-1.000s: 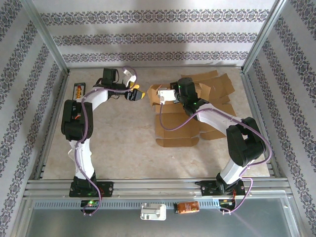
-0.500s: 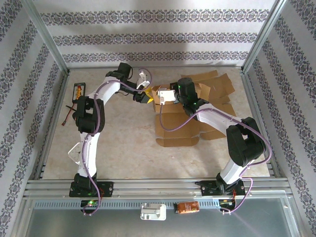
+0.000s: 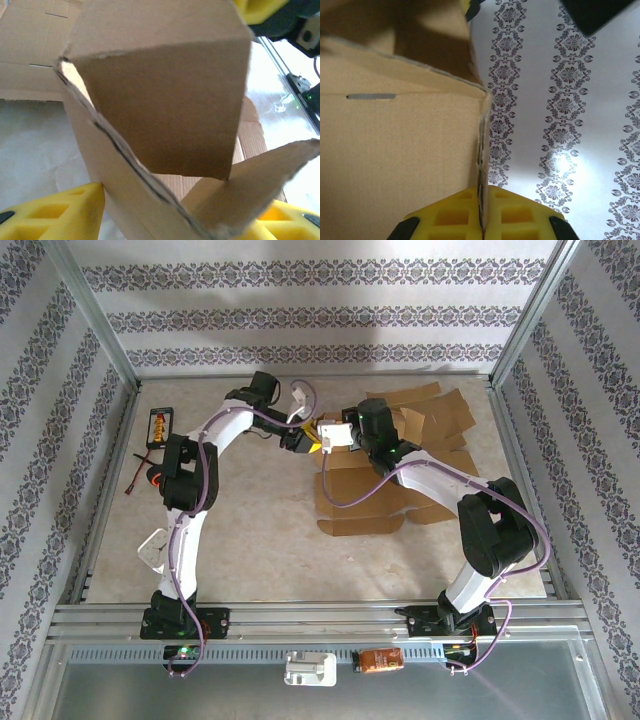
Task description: Fold the paper box
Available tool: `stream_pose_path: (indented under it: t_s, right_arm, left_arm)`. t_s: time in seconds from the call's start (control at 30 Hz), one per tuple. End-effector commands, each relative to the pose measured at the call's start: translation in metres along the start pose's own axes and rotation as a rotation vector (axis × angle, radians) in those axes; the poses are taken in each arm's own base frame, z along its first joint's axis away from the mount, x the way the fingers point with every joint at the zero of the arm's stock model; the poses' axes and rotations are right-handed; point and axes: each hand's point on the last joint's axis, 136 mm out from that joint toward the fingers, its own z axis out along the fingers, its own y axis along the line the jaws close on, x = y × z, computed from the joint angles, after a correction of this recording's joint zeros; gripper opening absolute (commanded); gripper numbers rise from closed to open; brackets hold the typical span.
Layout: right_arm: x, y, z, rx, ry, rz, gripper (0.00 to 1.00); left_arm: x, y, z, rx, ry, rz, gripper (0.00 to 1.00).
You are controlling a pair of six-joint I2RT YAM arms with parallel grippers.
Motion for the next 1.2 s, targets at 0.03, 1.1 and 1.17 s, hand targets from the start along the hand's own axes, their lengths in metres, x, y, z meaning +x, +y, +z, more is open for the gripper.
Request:
stream_pose_path:
  t_s: [0.03,1.1,1.17]
  right_arm:
    - [-0.006,-0.006,0.005,0.038,0.009,-0.002,0.0]
    - [-0.004,0.014,0.005,0.037,0.09,0.205,0.05]
    - [-0.003,0.015,0.006,0.029,0.09,0.213,0.06]
  left_arm:
    - [-0.015,-0.004,0.016,-0.029,-0.035,-0.01,0.58]
    - [-0.026,0.057,0.059,-0.624,-0.189,-0.167,0.46]
    - [-0.034,0.048,0.062,-0.568,-0.232,-0.107,0.57]
